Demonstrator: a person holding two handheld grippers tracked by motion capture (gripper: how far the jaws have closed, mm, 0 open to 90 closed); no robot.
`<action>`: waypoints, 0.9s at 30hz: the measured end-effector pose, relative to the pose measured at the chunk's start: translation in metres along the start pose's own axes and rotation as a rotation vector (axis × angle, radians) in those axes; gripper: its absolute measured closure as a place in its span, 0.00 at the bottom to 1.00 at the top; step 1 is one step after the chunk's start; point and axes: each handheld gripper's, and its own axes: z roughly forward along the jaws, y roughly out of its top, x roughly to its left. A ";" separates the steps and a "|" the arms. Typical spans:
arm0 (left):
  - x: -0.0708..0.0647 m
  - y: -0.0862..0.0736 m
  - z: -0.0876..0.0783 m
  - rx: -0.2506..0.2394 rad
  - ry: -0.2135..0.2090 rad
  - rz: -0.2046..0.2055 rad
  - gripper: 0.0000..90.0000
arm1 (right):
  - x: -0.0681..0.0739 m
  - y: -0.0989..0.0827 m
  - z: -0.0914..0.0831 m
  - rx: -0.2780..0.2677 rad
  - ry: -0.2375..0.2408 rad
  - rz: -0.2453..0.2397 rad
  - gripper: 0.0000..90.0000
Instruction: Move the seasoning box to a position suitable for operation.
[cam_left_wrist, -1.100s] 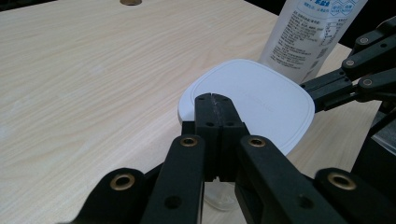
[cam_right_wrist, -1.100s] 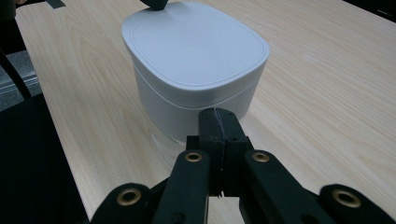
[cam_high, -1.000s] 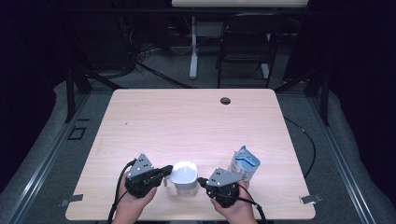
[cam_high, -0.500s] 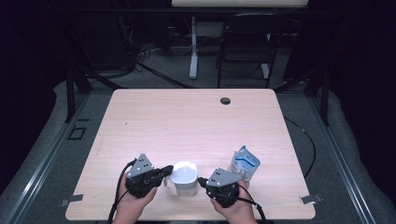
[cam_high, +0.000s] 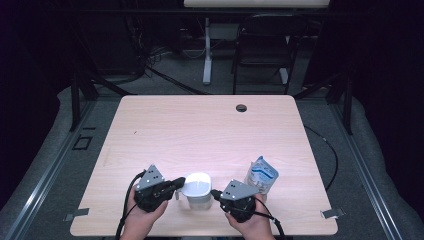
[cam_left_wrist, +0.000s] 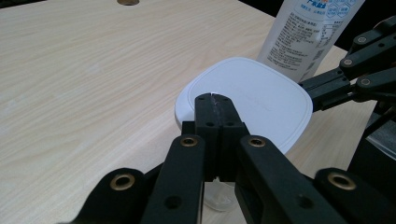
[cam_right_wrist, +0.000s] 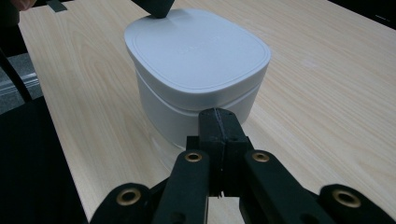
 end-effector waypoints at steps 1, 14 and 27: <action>0.000 0.000 0.000 0.000 0.001 0.000 1.00 | 0.000 0.000 0.000 -0.002 0.003 0.000 1.00; 0.001 0.000 -0.001 0.002 0.004 -0.011 1.00 | -0.001 0.004 0.000 -0.007 0.008 0.003 1.00; 0.006 -0.001 -0.012 -0.018 0.025 -0.025 0.95 | -0.006 0.019 0.000 0.016 0.001 -0.011 1.00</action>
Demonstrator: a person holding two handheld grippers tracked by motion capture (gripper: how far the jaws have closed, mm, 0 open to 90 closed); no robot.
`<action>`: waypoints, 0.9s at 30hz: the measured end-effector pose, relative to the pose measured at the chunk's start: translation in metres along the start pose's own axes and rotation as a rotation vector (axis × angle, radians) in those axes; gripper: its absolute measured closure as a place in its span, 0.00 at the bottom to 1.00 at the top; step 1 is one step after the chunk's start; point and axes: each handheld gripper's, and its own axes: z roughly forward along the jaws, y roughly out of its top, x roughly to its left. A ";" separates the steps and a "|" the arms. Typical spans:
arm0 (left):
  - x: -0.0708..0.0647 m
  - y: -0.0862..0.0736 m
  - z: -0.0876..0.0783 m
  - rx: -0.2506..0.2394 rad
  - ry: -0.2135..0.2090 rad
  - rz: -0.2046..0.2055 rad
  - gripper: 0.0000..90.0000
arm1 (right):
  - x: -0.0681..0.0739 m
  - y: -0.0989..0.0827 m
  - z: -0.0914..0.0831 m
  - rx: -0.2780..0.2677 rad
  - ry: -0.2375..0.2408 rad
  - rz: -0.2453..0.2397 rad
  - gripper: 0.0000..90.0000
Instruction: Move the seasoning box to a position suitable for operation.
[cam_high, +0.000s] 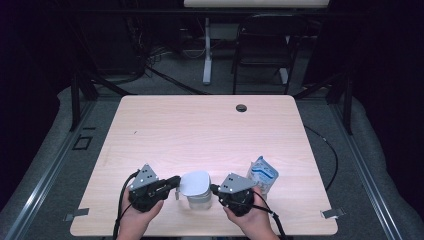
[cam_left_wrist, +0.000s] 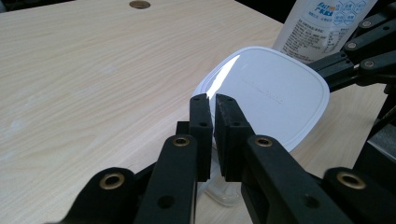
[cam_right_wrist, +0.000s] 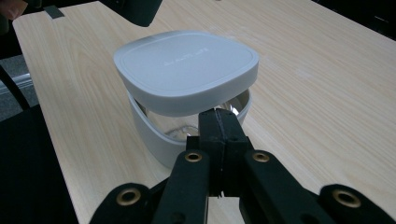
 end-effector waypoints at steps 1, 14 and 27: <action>0.001 0.000 -0.001 -0.002 0.001 -0.001 0.94 | 0.000 0.001 0.000 0.003 0.000 -0.002 1.00; 0.007 -0.001 -0.009 -0.017 0.010 -0.018 0.84 | 0.000 0.006 0.002 0.020 -0.005 -0.012 1.00; 0.014 -0.001 -0.017 -0.032 0.068 -0.024 0.68 | 0.000 0.013 0.000 0.019 0.001 -0.017 1.00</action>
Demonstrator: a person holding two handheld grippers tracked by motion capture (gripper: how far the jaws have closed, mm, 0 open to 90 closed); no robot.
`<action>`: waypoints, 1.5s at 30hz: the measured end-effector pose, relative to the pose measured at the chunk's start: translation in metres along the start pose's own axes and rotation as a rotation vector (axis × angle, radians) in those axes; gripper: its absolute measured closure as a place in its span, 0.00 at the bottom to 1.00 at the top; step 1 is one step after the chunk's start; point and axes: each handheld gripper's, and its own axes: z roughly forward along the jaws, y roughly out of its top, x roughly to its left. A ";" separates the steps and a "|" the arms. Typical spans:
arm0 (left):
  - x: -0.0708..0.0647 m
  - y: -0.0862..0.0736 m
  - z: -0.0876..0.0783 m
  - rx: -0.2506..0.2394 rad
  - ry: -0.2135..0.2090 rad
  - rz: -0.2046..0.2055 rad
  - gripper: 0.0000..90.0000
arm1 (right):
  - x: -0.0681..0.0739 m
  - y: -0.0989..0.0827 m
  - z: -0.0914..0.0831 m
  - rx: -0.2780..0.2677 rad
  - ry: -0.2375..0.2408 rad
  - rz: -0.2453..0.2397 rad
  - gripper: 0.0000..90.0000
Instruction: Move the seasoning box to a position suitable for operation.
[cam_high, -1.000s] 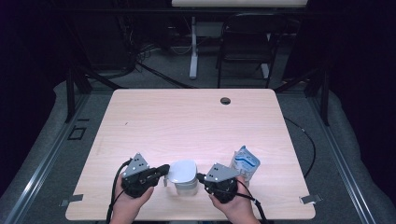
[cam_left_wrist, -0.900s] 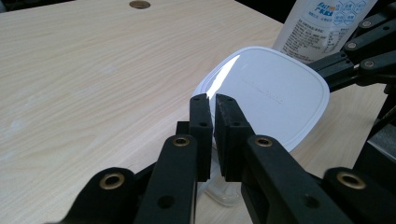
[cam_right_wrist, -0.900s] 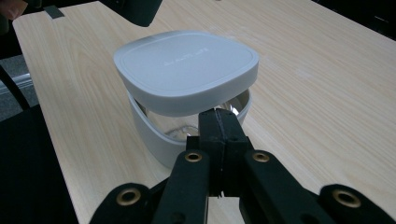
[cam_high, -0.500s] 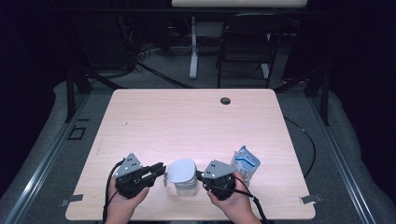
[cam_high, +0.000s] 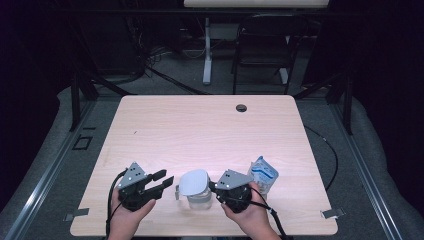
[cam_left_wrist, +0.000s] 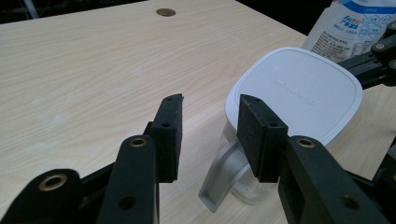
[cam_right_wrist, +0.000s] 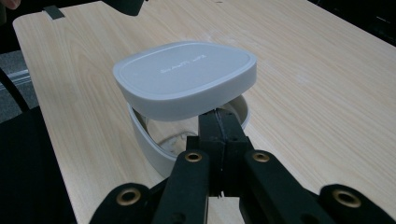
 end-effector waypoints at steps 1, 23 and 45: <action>0.000 0.000 -0.001 -0.003 0.001 0.000 0.67 | 0.000 0.000 0.000 -0.001 0.000 -0.001 1.00; 0.009 -0.001 -0.006 0.012 -0.001 -0.026 0.63 | 0.001 0.009 -0.003 -0.004 -0.001 -0.007 1.00; 0.013 -0.003 -0.009 0.011 0.011 -0.043 0.64 | 0.003 0.018 -0.005 -0.006 0.008 -0.018 1.00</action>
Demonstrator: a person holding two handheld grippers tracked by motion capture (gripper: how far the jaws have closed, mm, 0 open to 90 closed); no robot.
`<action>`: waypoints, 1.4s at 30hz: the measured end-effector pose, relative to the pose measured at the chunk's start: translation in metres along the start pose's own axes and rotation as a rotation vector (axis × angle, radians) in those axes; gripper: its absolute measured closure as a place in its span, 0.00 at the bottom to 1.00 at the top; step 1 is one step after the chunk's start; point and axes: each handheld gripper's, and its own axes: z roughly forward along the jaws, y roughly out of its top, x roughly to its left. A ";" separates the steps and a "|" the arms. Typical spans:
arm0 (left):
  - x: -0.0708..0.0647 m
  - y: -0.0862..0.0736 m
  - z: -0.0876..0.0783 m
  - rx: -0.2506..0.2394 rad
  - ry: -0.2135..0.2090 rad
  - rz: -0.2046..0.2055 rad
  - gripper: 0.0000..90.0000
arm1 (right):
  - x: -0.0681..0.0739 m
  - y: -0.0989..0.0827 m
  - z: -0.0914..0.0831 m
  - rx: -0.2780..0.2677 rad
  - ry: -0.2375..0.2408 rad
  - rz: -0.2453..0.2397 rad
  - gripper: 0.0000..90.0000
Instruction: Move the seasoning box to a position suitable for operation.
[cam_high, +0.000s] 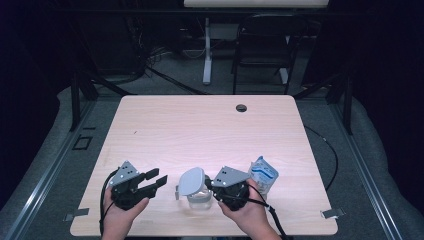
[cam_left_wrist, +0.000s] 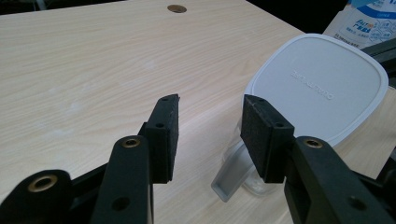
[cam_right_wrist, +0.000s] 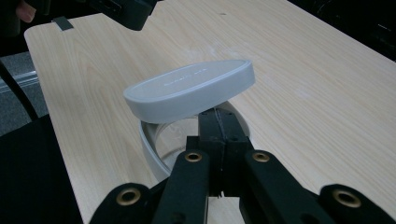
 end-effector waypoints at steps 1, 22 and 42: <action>0.000 0.000 0.000 0.001 0.000 0.000 0.64 | 0.000 0.000 0.000 -0.004 0.001 0.001 1.00; 0.000 -0.002 0.002 0.010 0.002 -0.003 0.64 | 0.003 0.010 0.000 -0.019 0.002 -0.006 1.00; 0.006 -0.009 -0.001 0.016 0.008 -0.016 0.64 | 0.009 0.025 0.006 -0.040 0.026 -0.026 1.00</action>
